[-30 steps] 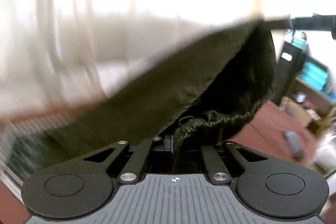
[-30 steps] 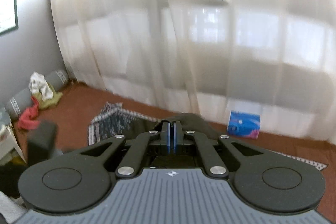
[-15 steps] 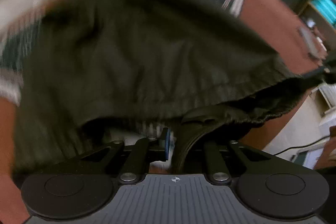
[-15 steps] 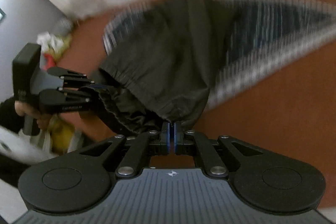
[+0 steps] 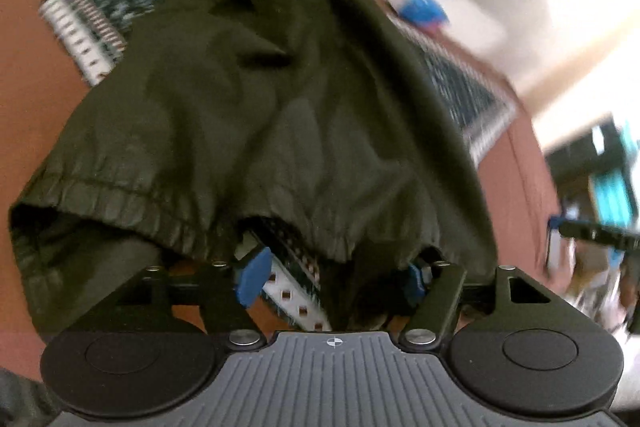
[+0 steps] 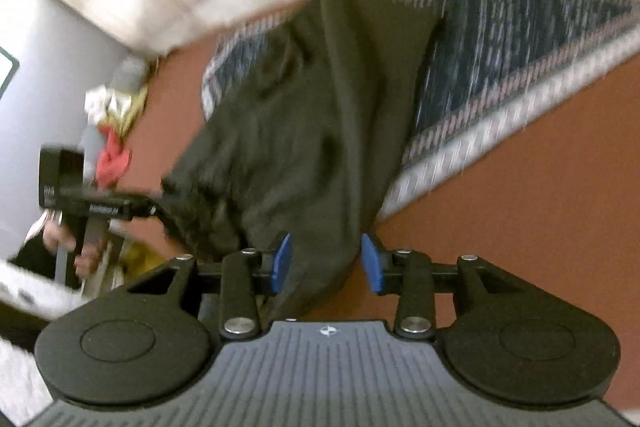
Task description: Fold clothes
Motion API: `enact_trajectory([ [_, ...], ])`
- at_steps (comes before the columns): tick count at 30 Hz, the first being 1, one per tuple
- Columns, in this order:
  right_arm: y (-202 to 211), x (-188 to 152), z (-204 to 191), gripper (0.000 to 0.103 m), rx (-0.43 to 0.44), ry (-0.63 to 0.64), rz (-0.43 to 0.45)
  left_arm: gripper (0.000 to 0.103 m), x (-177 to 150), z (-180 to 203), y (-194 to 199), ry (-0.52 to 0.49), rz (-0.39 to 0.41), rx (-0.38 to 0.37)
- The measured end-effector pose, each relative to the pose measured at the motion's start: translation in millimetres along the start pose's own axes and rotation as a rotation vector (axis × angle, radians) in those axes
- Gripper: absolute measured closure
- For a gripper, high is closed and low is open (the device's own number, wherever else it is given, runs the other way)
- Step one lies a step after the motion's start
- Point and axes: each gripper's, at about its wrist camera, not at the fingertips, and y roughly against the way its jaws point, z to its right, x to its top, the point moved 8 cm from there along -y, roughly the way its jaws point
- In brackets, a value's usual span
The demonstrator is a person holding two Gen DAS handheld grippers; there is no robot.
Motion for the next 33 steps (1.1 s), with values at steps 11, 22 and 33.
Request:
enact_trajectory([
  [11,-39.6,18.2,-5.9,0.057,-0.030,0.030,0.014,0.020,-12.5,-33.3,7.8,0.420,0.093,-0.119],
  [22,-68.2,-27.3,-16.3,0.057,-0.017,0.042,-0.151,0.018,-8.6,-38.5,-4.9,0.384,0.099,-0.061],
  [33,-67.3,-31.0,-19.7,0.056,-0.036,0.046,-0.128,0.054,12.2,-42.0,-47.9,0.560,0.204,-0.020],
])
